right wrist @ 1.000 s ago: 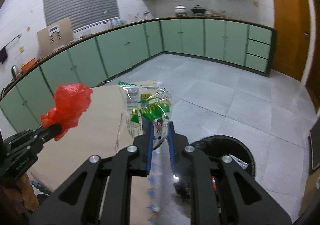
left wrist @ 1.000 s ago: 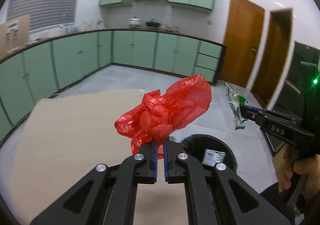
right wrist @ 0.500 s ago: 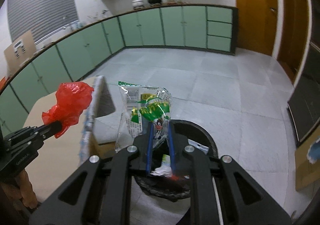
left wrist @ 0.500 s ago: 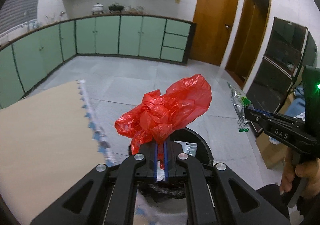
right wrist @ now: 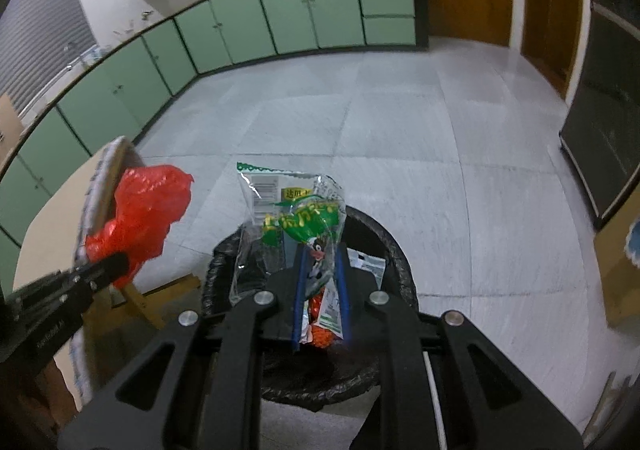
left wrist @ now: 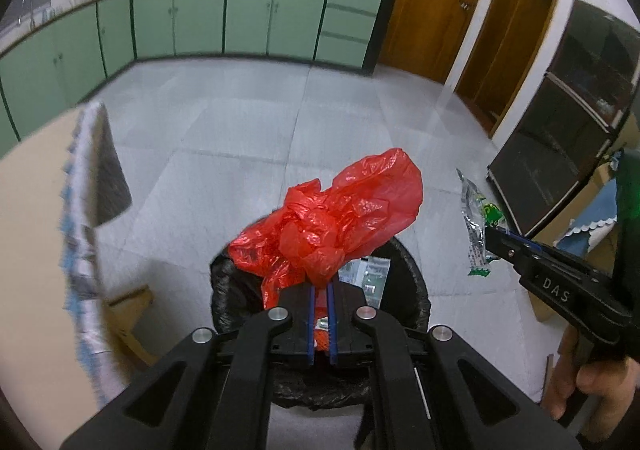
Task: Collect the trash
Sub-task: 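Carry the red bag and green wrapper over the black bin, then open both grippers to drop the bag and wrapper into the bin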
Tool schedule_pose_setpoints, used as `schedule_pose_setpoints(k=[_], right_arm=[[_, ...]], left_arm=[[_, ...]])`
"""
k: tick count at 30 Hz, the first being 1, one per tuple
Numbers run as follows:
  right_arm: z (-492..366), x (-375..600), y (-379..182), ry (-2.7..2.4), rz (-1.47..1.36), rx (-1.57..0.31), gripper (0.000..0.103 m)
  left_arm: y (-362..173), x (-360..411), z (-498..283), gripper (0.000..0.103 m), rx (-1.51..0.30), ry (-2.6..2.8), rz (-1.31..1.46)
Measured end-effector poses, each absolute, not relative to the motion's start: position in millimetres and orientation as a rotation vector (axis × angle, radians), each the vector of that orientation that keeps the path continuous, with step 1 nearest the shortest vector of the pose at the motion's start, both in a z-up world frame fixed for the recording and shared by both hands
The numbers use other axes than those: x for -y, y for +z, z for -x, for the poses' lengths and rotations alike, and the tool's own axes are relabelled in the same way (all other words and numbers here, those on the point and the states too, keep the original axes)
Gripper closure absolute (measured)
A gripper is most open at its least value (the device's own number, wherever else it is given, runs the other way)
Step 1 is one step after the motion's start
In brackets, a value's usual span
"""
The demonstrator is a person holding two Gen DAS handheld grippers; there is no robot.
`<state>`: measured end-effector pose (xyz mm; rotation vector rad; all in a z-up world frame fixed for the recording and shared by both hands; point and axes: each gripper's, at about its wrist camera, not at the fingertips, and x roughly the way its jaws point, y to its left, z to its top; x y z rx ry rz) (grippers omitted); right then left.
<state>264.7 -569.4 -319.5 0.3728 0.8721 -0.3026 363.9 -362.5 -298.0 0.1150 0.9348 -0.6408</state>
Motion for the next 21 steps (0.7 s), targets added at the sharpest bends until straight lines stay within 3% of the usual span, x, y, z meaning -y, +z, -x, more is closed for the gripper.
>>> schedule_pose_setpoints(k=[8,13,21], right_arm=[[-285.5,580.4,-358.1,-0.319,-0.392,-0.931,0.086],[-304.5,584.0,-376.3,-0.326,-0.395,-1.0,0.072],[-300.2,585.3,-379.0,-0.333,-0.406,-1.007,0.068]], left_arm=[[-343.0,388.0,-383.3,0.098,-1.012,-0.6,-0.147],[-368.1,398.6,-396.3,0.095,-1.093,-0.572,-0.163],[-390.3,403.2,-408.2,0.078,-1.149,-0.534,-0.165]])
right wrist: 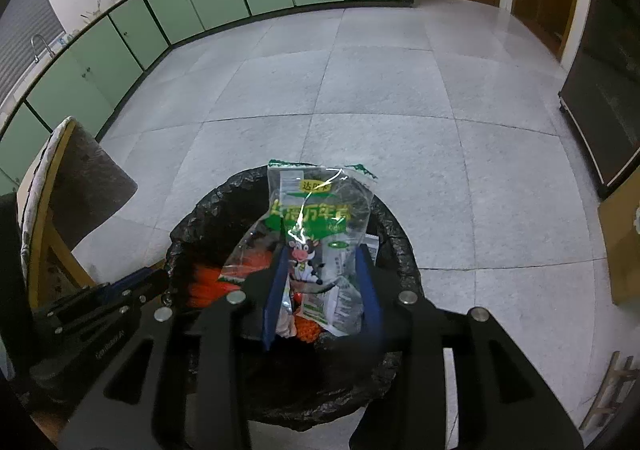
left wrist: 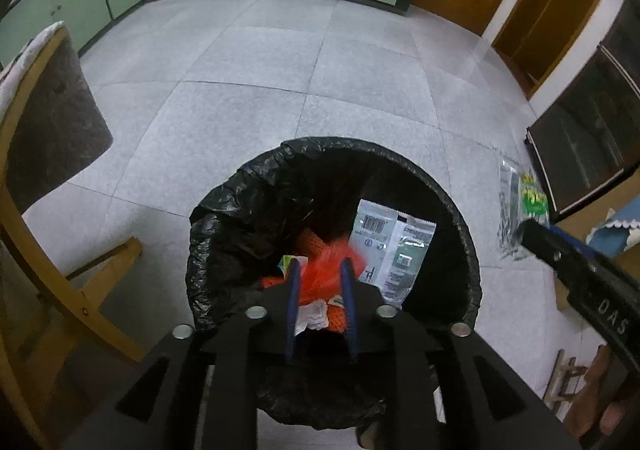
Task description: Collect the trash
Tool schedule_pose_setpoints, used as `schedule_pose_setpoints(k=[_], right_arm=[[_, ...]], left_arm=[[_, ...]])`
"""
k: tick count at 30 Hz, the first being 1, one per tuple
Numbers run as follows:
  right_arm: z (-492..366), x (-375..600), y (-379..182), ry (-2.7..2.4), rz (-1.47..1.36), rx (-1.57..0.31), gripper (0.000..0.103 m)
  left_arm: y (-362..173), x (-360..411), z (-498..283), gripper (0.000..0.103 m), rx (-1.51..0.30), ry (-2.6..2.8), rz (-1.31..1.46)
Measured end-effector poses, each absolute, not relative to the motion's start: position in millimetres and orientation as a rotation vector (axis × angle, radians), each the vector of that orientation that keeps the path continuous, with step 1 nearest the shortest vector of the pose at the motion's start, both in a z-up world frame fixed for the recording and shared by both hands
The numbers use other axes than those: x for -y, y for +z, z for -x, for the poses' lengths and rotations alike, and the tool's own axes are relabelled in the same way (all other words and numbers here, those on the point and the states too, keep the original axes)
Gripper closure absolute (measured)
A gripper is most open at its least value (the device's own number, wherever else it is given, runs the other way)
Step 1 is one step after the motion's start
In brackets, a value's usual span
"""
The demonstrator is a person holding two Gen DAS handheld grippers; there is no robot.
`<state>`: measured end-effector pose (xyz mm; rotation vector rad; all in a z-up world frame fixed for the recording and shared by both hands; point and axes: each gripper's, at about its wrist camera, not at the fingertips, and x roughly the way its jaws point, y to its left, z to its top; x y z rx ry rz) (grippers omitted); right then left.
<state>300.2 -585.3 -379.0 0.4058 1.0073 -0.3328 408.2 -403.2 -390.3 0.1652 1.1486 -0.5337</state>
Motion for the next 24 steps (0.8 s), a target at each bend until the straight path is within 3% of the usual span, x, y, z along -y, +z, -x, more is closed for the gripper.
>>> schedule_pose_setpoints(k=[3,9,24], right_arm=[[-303.0,584.7,-384.7,-0.318,-0.403,-1.039,0.066],[-303.7,582.7,-386.6,-0.323,-0.377,-1.041,0.054],[-299.1,573.9,-381.5,-0.332,-0.34,-1.04,0.053]], left_arm=[[-388.7,401.8,-407.4,0.078,-1.142,-0.528,-0.169],[-376.1,391.2,-409.6,0.077,-1.107,-0.51,-0.162],[-337.2,367.8,-408.5,0.069,-1.034,-0.502,-0.144]])
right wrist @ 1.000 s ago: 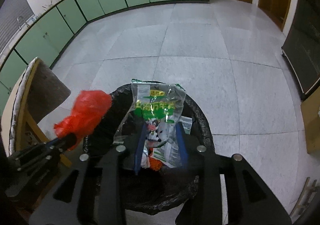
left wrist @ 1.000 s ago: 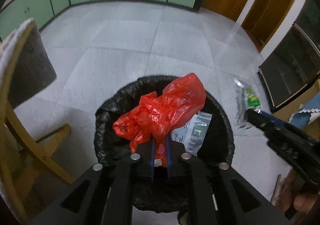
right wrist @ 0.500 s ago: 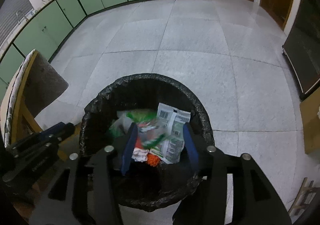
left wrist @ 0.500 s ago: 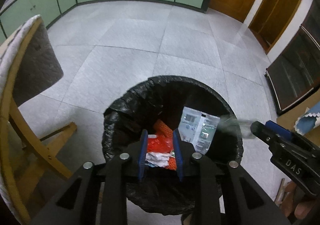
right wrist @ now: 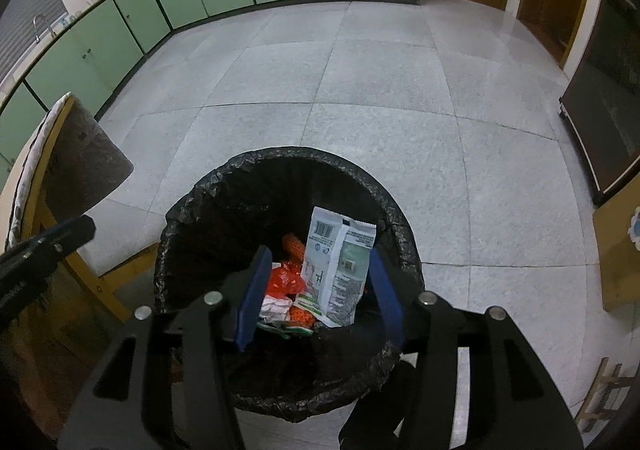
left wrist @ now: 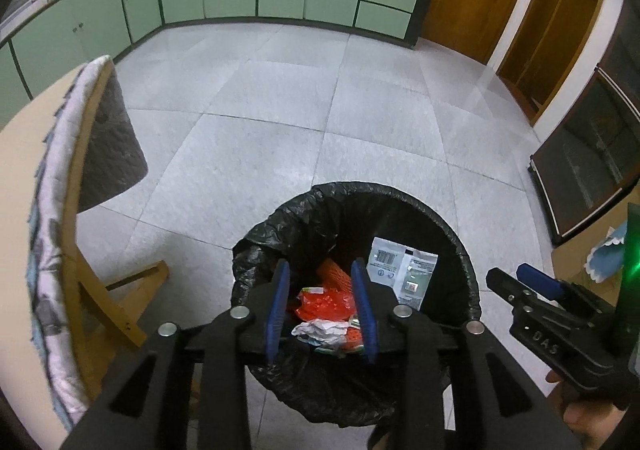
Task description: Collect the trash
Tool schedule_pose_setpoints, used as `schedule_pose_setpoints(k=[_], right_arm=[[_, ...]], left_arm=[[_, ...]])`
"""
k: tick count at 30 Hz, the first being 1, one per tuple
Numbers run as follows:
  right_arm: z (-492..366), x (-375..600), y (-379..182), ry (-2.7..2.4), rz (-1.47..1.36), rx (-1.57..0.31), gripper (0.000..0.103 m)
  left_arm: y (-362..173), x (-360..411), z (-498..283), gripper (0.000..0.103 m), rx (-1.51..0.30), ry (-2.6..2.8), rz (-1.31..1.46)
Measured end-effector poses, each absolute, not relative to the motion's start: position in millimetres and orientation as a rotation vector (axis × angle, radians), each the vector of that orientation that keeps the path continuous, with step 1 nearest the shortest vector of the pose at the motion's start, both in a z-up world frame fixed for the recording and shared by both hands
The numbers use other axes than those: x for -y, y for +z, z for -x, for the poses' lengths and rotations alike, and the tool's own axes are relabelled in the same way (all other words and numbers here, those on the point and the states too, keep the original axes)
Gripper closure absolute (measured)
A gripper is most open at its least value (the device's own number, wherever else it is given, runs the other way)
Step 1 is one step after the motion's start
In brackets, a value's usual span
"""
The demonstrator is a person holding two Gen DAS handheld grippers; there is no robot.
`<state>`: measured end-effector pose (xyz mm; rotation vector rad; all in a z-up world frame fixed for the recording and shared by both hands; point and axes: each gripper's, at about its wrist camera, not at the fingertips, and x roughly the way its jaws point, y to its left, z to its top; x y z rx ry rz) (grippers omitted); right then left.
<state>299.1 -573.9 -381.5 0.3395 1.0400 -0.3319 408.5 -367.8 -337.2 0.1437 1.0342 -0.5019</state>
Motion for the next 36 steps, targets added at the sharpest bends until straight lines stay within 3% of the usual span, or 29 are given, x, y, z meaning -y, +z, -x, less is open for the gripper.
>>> schedule_pose_setpoints(k=[4,7,16,19,27,36], right_arm=[[-286.8,565.7,-370.4,-0.324,-0.329,-1.029,0.046],[-269.7,555.6,-350.5,-0.318,-0.326,-0.995,0.039],[-215.8,509.8,-260.9,-0.299,-0.279,-0.84,0.019],[-199.7,496.3,-231.9,-0.283,-0.267,-0.797,0.017],[-148.1,451.0,-163.1,-0.266,-0.197,-0.704,0.009],[-87.3,401.1,-103.0,-0.315,-0.13,-0.604,0.005]], left_arm=[[-319.3,352.9,-396.9,0.064,-1.002,-0.498,-0.146],[-296.1,335.5,-383.1,0.054,-0.947,-0.501,-0.141],[-199.0,262.2,-308.1,0.035,-0.716,-0.479,-0.12],[-174.0,240.3,-280.7,0.032,-0.678,-0.483,-0.091],[-115.0,181.5,-208.1,0.009,-0.554,-0.401,-0.072],[-75.3,134.4,-143.0,0.006,-0.521,-0.287,-0.064]])
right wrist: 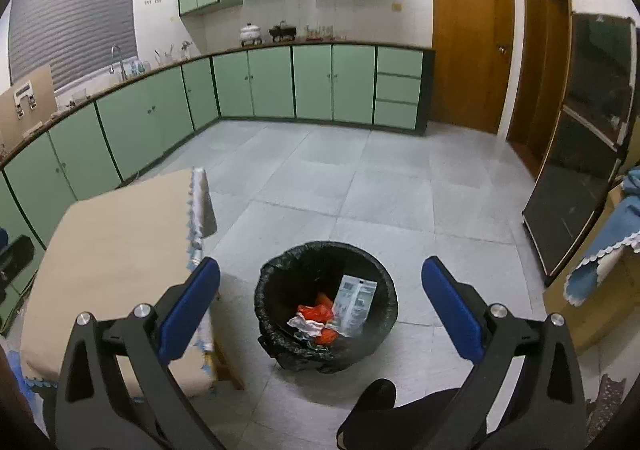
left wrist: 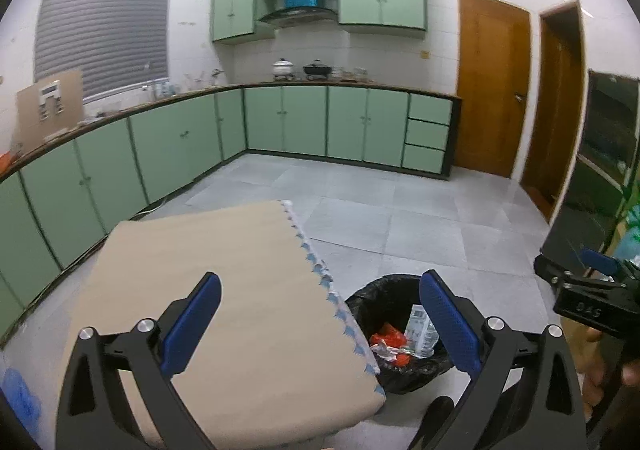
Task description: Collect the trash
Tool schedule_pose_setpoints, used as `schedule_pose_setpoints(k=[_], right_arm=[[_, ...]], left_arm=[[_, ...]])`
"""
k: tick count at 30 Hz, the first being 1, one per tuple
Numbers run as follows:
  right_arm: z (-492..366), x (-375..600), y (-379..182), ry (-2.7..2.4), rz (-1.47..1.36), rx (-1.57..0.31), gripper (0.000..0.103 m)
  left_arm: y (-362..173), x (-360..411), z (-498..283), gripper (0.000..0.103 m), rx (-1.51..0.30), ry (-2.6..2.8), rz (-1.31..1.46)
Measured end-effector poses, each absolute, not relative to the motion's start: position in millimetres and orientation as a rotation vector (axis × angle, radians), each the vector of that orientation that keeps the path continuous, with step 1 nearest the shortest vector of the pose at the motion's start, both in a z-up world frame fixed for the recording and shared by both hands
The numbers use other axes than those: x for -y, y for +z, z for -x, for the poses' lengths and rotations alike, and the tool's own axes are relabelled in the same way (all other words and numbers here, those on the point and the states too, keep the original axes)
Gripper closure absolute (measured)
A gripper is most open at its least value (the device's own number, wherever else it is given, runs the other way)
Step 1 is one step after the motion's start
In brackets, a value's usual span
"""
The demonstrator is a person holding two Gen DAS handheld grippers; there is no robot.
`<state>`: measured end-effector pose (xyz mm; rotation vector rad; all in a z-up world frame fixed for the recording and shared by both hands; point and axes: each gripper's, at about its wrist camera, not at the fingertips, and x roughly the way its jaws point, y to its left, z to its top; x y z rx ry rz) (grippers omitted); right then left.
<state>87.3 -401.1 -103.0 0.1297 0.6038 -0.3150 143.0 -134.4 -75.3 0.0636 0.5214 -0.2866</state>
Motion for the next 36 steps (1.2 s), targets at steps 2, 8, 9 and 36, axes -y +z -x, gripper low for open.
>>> schedule_pose_setpoints(k=[2,8,9,36], right_arm=[[-75.8,390.9,-91.8,-0.322,-0.121,-0.576,0.005],[-48.4,364.8,-60.8,-0.269,-0.089,-0.524,0.005],[-41.0,361.7,-53.2,-0.276,-0.086,-0.494,0.005],[25.9,346.6,-23.1,-0.374,-0.077,-0.362,0.005]], left_arm=[[-67.8,126.3,-128.5,0.006,-0.501,-0.252,-0.063],[-43.8,99.4,-87.5,0.006,-0.426,-0.178,-0.022],[-39.7,95.9,-79.9,0.006,-0.422,-0.179,-0.019],[4.3,77.9,-5.0,0.006,-0.313,-0.08,-0.015]])
